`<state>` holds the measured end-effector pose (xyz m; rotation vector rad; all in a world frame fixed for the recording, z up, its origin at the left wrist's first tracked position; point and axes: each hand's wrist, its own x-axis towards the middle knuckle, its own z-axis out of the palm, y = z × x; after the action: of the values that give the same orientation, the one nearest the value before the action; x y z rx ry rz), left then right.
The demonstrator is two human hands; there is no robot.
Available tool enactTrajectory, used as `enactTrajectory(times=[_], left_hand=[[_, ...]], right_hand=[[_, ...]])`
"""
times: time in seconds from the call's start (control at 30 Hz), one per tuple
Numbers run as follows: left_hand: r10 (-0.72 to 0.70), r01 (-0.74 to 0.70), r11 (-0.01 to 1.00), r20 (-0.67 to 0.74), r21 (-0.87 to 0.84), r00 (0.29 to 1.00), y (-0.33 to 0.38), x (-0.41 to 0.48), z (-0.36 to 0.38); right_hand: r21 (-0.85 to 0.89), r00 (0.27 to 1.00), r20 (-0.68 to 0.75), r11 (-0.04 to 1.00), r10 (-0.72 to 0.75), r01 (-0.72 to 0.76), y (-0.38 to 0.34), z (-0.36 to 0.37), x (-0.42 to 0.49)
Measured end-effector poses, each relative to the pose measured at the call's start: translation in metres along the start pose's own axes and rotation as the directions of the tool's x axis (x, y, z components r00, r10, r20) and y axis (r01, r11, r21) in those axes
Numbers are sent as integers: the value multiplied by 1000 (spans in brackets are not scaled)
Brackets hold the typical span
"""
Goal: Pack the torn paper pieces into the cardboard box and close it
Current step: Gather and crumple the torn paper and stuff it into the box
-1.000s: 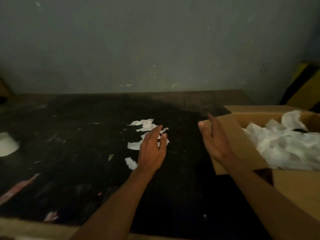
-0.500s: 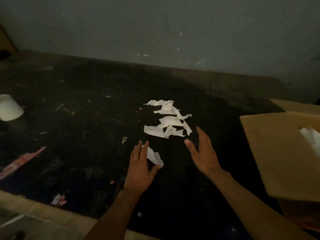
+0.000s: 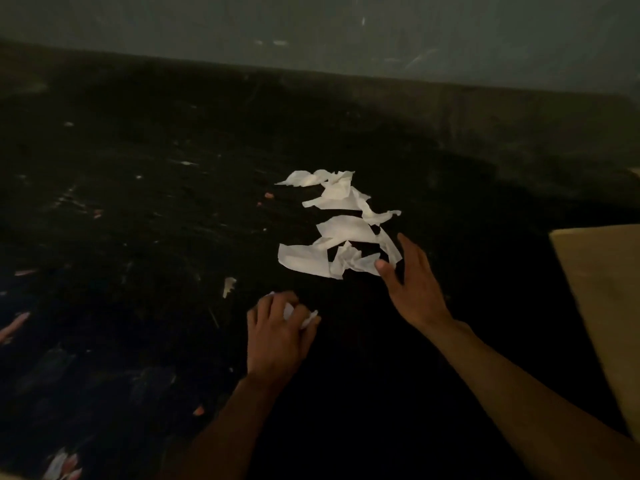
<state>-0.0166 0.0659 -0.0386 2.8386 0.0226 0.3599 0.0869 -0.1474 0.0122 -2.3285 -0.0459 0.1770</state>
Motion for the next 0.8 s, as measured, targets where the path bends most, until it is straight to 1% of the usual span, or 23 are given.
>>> enactTrajectory(times=[0.1, 0.17, 0.23, 0.37, 0.5, 0.53, 0.63, 0.67, 0.73, 0.8], left_hand=[[88, -100, 986, -89, -134, 992, -5, 43, -2], [129, -143, 968, -81, -205, 988, -7, 75, -3], [176, -167, 953, 13, -255, 984, -7, 105, 0], [246, -187, 950, 227, -252, 943, -16, 143, 15], [345, -259, 919, 285, -298, 894, -26, 162, 29], [340, -245, 917, 297, -315, 892, -27, 165, 32], [277, -120, 893, 320, -433, 906, -28, 168, 35], [282, -104, 881, 336, -461, 899, -29, 168, 37], [306, -97, 876, 388, -473, 870, -32, 170, 37], [360, -155, 887, 441, -435, 823, -37, 175, 36]], right_hand=[[-28, 1000, 10, 999, 28, -28, -1, 8, 19], [-56, 999, 28, 998, 39, -37, -4, 12, 34], [-104, 997, 72, 995, 15, -7, -6, 15, 47], [-243, 981, 192, 968, -14, 61, 0, 20, 71], [-311, 967, 255, 944, -25, 107, 6, 27, 93], [-321, 964, 265, 939, -34, 122, 7, 28, 97], [-360, 956, 291, 924, -19, 128, 9, 33, 107], [-377, 958, 286, 917, -18, 129, 10, 35, 109], [-378, 964, 261, 915, -42, 142, 11, 38, 110], [-356, 970, 236, 924, -58, 142, 11, 36, 107]])
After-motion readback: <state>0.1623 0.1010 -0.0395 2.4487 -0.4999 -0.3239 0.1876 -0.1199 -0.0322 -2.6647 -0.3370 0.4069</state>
